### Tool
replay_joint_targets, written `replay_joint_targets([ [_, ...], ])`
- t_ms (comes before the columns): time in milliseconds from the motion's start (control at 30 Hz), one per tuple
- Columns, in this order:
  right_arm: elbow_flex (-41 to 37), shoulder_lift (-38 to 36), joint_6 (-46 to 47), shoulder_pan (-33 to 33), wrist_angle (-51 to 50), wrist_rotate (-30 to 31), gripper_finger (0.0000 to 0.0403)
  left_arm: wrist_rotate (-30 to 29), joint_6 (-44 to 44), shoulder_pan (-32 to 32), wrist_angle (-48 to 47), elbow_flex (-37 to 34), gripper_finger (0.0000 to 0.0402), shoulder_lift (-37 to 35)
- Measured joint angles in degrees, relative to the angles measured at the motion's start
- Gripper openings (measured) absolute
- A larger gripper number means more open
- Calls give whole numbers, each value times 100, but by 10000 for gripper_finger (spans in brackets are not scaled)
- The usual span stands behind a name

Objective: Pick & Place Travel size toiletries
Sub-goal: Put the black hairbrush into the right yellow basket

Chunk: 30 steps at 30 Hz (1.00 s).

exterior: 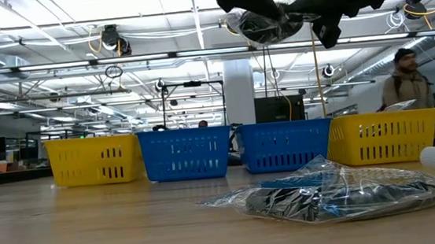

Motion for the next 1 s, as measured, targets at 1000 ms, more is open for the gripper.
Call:
replay_joint_targets([
  [1000, 0, -1193, 1694, -168, -3984, 355, 16, -731, -1738, -2, -1477, 0, 85, -7],
])
